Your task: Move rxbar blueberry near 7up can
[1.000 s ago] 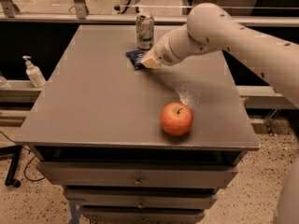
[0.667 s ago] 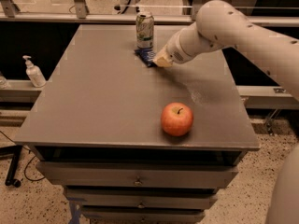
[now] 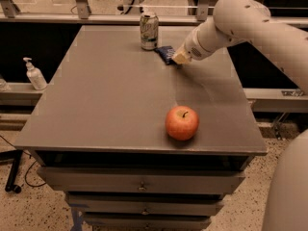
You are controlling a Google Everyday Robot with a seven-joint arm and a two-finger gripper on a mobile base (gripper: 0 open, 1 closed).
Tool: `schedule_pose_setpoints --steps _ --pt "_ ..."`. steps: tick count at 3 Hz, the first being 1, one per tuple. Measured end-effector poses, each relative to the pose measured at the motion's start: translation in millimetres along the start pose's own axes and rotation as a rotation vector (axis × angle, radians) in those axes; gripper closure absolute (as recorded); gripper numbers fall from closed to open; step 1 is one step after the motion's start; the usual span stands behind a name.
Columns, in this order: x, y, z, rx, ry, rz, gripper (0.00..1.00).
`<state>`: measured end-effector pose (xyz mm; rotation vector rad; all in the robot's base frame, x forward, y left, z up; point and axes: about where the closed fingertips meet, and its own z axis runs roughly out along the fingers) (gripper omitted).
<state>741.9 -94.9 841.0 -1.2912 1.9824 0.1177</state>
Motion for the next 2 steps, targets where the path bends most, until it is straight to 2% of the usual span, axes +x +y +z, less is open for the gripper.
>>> schedule_pose_setpoints --steps 1,2 --pt "-4 -6 -2 0.003 -0.01 -0.003 0.85" --pt "-23 -3 -2 -0.018 -0.06 -0.013 0.61"
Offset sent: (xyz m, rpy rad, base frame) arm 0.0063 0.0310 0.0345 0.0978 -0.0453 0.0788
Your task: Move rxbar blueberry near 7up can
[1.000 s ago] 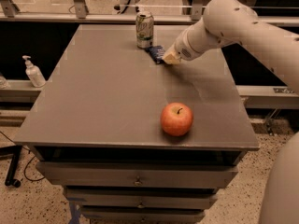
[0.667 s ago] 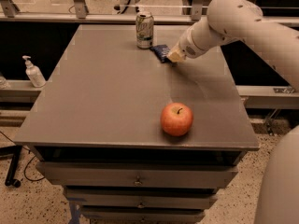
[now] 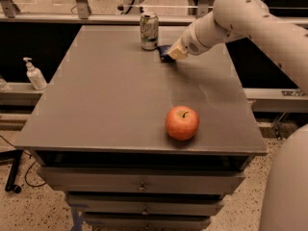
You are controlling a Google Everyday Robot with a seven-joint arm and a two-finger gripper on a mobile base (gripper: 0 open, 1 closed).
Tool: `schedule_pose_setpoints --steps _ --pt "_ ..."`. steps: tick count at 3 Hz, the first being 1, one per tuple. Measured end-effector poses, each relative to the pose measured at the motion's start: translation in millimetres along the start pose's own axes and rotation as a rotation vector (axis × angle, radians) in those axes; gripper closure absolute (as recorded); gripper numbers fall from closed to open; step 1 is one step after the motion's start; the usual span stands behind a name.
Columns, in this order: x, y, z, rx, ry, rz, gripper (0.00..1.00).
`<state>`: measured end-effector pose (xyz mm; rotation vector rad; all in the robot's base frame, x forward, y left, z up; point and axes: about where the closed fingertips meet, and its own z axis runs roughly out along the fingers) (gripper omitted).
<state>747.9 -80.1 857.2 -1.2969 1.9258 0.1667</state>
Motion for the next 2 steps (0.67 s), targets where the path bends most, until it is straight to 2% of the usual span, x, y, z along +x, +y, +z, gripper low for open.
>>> schedule_pose_setpoints --steps 2 --pt "-35 14 6 -0.056 -0.091 -0.004 0.15"
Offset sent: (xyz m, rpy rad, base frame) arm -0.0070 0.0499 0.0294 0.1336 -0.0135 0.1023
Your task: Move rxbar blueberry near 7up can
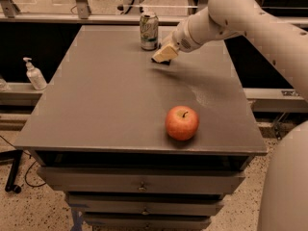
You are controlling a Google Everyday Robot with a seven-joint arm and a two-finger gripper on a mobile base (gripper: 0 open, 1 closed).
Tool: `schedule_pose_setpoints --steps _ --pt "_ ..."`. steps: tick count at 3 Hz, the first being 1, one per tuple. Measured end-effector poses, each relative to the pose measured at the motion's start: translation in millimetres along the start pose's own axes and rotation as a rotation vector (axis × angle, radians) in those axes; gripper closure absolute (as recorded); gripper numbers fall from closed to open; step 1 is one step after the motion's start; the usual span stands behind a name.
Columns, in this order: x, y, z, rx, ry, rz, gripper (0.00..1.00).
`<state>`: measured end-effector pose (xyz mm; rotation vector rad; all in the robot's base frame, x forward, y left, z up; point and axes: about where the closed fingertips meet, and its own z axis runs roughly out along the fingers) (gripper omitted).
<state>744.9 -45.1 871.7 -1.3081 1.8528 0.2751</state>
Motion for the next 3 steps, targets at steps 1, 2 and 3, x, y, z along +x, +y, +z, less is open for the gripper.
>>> schedule_pose_setpoints --steps 1,2,3 --pt "-14 12 3 -0.038 -0.038 0.001 0.0" --pt "-29 22 3 -0.071 -0.084 0.009 0.0" --pt "-31 22 -12 -0.084 -0.156 0.053 0.0"
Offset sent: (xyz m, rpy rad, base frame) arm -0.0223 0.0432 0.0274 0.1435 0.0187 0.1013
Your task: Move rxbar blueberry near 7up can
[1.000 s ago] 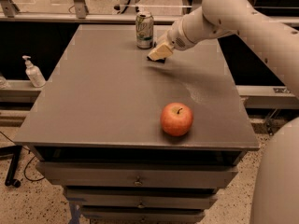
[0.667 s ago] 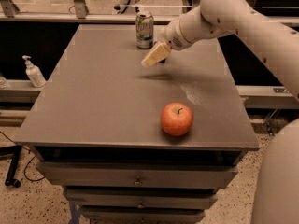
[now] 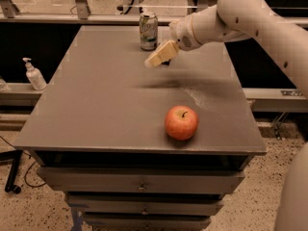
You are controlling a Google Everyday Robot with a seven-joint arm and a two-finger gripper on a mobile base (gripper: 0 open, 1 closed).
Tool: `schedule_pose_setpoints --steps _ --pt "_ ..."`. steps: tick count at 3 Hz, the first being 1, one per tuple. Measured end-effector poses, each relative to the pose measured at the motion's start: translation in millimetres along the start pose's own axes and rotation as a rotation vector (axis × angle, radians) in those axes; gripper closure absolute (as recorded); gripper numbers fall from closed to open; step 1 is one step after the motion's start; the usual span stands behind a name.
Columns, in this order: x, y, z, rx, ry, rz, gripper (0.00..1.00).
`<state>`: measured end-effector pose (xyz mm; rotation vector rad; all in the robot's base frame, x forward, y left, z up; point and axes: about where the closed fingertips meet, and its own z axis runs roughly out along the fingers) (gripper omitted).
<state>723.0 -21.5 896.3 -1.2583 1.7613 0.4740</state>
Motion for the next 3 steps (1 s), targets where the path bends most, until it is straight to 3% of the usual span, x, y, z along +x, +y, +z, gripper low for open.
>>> schedule_pose_setpoints --steps 1,2,3 --pt "19 -3 -38 0.006 -0.115 0.077 0.0" --pt "45 -14 -108 0.07 -0.195 0.114 0.0" --pt "58 -18 -128 0.1 -0.195 0.13 0.0"
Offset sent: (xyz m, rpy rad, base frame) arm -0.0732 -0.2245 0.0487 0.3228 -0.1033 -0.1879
